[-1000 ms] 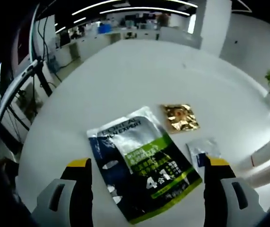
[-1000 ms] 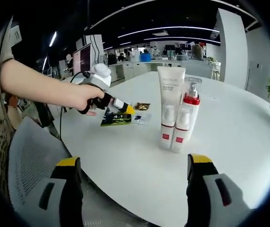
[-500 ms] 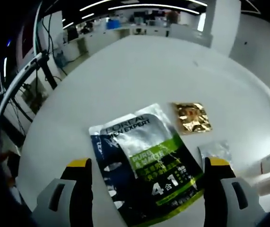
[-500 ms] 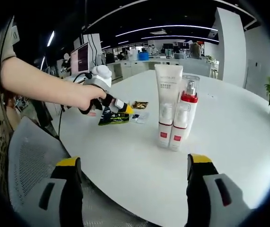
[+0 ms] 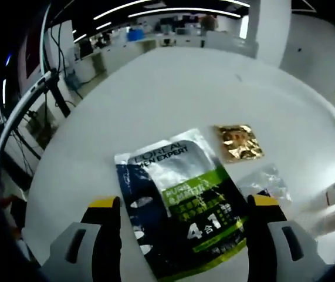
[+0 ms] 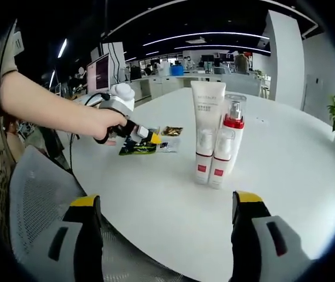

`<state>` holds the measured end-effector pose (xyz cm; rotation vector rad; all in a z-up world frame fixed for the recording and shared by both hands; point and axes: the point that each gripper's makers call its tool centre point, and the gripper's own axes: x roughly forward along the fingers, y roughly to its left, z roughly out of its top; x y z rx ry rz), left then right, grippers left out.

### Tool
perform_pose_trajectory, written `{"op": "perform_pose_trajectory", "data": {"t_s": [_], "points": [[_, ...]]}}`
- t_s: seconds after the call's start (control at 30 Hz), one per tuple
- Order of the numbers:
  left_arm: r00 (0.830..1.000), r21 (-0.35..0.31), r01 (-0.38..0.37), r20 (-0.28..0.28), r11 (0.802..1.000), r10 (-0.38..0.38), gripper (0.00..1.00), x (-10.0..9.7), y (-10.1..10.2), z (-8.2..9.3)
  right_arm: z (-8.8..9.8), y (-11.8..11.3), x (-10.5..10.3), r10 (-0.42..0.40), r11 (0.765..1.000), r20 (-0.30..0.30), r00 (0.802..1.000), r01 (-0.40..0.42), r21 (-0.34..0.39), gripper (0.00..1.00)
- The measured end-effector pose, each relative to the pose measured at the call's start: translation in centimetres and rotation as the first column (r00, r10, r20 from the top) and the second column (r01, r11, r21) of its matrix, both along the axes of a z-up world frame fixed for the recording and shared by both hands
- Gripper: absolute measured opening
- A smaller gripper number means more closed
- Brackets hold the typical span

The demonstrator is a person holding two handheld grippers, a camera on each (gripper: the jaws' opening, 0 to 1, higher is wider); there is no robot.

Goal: Arrange the skincare products in the storage area until every visible bottle or jar stands upright without overlapping.

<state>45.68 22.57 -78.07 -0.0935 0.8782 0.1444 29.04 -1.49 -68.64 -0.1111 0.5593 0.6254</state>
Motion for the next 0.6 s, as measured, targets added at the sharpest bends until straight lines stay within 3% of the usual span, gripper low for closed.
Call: {"op": "perform_pose_trajectory", "data": {"t_s": [0.13, 0.4, 0.47, 0.6], "points": [[1.000, 0.003, 0.012, 0.013, 1.000, -0.013, 0.77, -0.4, 0.5, 0.1, 0.0, 0.0, 0.0, 0.002, 1.000, 0.001, 1.000, -0.002, -0.001, 0.92], [1.000, 0.010, 0.012, 0.021, 1.000, -0.012, 0.71, -0.5, 1.9, 0.1, 0.0, 0.0, 0.0, 0.004, 1.000, 0.005, 1.000, -0.004, -0.011, 0.92], [0.999, 0.034, 0.036, 0.031, 0.999, -0.038, 0.63, -0.3, 2.2, 0.4, 0.0, 0.0, 0.0, 0.005, 1.000, 0.005, 1.000, -0.005, -0.013, 0.92], [0.999, 0.028, 0.030, 0.028, 0.999, -0.031, 0.61, -0.4, 2.9, 0.2, 0.0, 0.1, -0.1, 0.007, 1.000, 0.005, 1.000, -0.007, -0.018, 0.92]]}}
